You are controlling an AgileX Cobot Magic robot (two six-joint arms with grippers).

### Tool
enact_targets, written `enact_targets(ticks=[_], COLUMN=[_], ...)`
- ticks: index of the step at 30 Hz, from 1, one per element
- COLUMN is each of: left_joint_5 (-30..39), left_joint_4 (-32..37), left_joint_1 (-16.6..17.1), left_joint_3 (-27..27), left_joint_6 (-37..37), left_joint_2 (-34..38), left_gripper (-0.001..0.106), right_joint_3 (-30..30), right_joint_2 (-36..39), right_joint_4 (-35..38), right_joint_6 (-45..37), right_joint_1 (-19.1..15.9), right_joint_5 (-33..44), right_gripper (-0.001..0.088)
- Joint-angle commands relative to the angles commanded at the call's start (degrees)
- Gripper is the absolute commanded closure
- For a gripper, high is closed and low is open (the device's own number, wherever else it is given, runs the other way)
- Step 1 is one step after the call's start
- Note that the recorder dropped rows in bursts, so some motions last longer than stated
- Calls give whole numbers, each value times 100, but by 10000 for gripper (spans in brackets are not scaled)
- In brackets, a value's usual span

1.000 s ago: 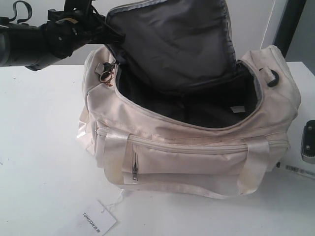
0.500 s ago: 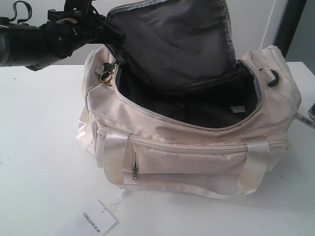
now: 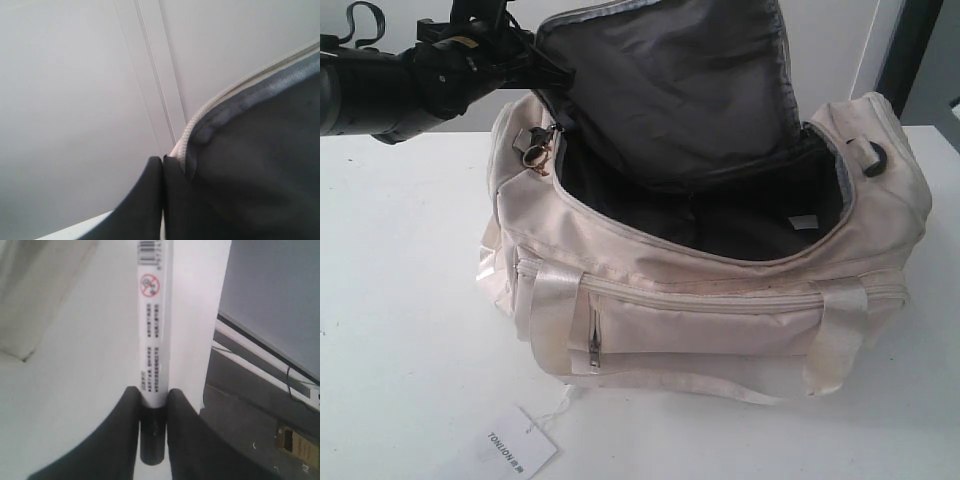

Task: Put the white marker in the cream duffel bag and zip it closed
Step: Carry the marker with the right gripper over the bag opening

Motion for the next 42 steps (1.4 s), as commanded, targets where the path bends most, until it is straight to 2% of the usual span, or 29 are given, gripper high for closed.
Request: enact_targets(ticks=[4,10,12,19,29,42], left_joint_5=[0,0,0,0,0,0], left_joint_4=[0,0,0,0,0,0], left_joint_1=[0,0,0,0,0,0], left_joint_3=[0,0,0,0,0,0], left_joint_6=[0,0,0,0,0,0], left_joint_2=[0,0,0,0,0,0], left_gripper=[1053,1053,1053,1053,1053,1053], right_joint_3=[-516,-1056,-1237,-1555,-2051,-2715], right_joint_2=[-14,-14,-14,8,80,495], right_joint_4=[610,685,813,1364,1418,1900], right_joint_6=[0,-41,-41,-41,-41,-41], right_joint_1=[514,1409,1806,2359,2681,2681], right_joint_5=[338,1105,1302,1513,2001,2523], right_gripper=[868,868,868,868,868,868])
